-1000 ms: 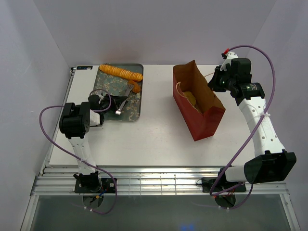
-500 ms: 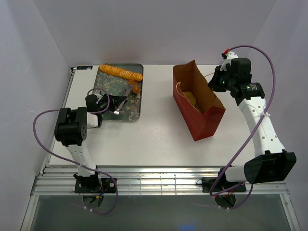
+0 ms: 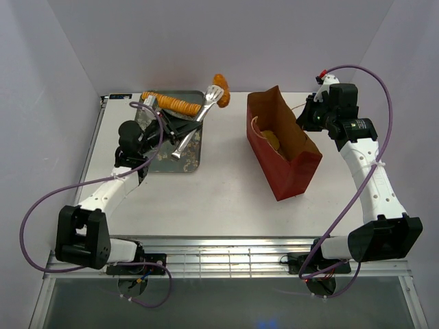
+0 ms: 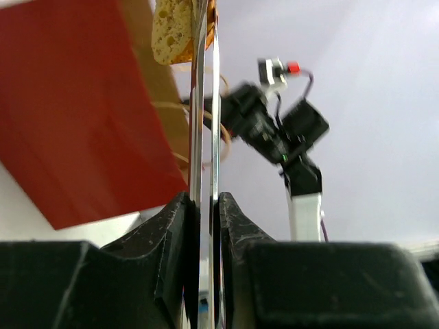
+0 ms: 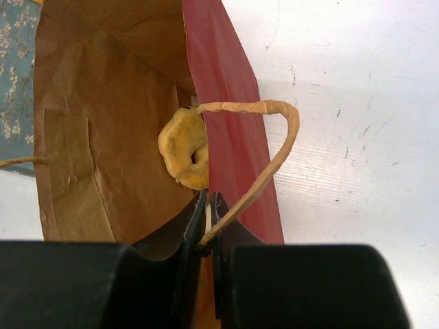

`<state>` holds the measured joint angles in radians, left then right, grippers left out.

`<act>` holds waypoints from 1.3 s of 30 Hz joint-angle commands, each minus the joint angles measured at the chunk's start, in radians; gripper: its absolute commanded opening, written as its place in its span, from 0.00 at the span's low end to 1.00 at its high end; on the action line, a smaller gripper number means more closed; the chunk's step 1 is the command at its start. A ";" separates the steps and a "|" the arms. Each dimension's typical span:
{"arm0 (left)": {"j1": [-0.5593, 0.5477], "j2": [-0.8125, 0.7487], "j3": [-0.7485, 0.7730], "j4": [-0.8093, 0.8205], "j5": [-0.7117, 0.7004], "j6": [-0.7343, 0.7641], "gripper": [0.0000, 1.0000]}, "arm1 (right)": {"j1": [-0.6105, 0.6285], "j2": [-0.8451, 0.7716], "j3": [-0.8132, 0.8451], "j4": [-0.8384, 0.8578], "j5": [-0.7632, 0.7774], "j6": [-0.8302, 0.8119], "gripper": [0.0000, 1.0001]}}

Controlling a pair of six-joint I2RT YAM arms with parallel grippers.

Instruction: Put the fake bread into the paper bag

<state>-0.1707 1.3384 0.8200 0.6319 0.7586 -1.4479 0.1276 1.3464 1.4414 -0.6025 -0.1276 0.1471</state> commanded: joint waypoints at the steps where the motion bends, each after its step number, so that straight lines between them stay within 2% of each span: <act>1: -0.145 -0.060 0.070 -0.064 -0.016 0.030 0.22 | 0.001 -0.033 -0.007 0.030 -0.003 -0.001 0.13; 7: -0.323 -0.077 0.182 -0.118 -0.082 0.075 0.23 | 0.001 -0.039 -0.010 0.026 0.002 -0.004 0.13; 13: -0.403 -0.074 0.215 -0.182 -0.116 0.115 0.27 | 0.003 -0.050 -0.025 0.026 0.000 -0.006 0.13; 18: -0.463 -0.048 0.212 -0.187 -0.136 0.124 0.40 | 0.001 -0.058 -0.039 0.032 -0.006 -0.003 0.13; 22: -0.480 -0.028 0.215 -0.187 -0.146 0.126 0.49 | 0.001 -0.062 -0.027 0.029 -0.009 -0.001 0.13; 25: -0.483 -0.013 0.217 -0.187 -0.154 0.127 0.53 | 0.001 -0.062 -0.013 0.023 -0.006 -0.001 0.13; 35: -0.481 0.001 0.215 -0.189 -0.168 0.130 0.53 | 0.001 -0.069 -0.015 0.013 0.000 -0.007 0.13; 39: -0.431 -0.022 0.246 -0.205 -0.156 0.149 0.52 | 0.001 -0.070 -0.016 0.013 0.002 -0.012 0.13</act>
<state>-0.6411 1.3575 1.0107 0.4175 0.6083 -1.3247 0.1276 1.3037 1.4033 -0.6033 -0.1303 0.1467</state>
